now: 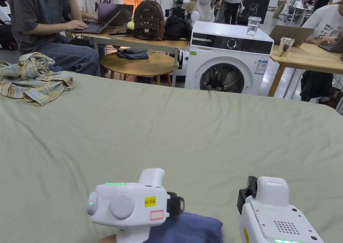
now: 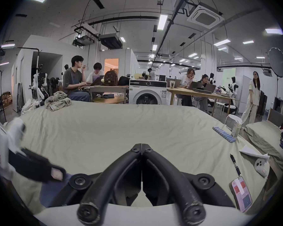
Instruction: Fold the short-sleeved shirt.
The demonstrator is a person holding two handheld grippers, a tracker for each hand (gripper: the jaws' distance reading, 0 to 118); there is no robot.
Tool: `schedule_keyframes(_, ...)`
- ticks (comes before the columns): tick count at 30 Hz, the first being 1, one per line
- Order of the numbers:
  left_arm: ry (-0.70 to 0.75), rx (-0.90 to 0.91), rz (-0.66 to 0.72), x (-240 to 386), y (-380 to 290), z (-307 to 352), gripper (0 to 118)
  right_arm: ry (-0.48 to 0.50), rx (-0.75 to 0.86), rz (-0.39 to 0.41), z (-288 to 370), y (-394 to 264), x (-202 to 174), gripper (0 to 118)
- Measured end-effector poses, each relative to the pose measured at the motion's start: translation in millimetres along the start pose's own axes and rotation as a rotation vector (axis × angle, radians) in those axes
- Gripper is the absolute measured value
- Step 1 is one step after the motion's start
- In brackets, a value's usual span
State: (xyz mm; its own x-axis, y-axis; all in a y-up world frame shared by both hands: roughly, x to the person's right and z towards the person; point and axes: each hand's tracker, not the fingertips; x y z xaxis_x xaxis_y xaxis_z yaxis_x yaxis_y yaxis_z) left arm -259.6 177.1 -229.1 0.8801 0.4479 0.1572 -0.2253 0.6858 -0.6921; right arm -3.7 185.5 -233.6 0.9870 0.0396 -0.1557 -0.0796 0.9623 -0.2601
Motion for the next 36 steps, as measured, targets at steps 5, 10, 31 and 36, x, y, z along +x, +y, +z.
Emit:
schedule_keyframes(5, 0.221, 0.327, -0.175, -13, -2, 41, 0, 0.003, 0.042, -0.002, -3, 8, -9, 0)
schedule_keyframes(10, 0.429, 0.577, -0.305, -15, -12, 57, 0, 0.01, 0.097, -0.012, -1, 16, -18, 0)
schedule_keyframes(31, 0.49, 0.621, -0.192, -46, -39, 88, 0, 0.166, -0.573, 0.083, -18, -91, -53, 0)
schedule_keyframes(36, 0.447, 0.502, -0.15, -54, -39, 91, 0, 0.182, -0.586, -0.017, -31, -79, -43, 0)
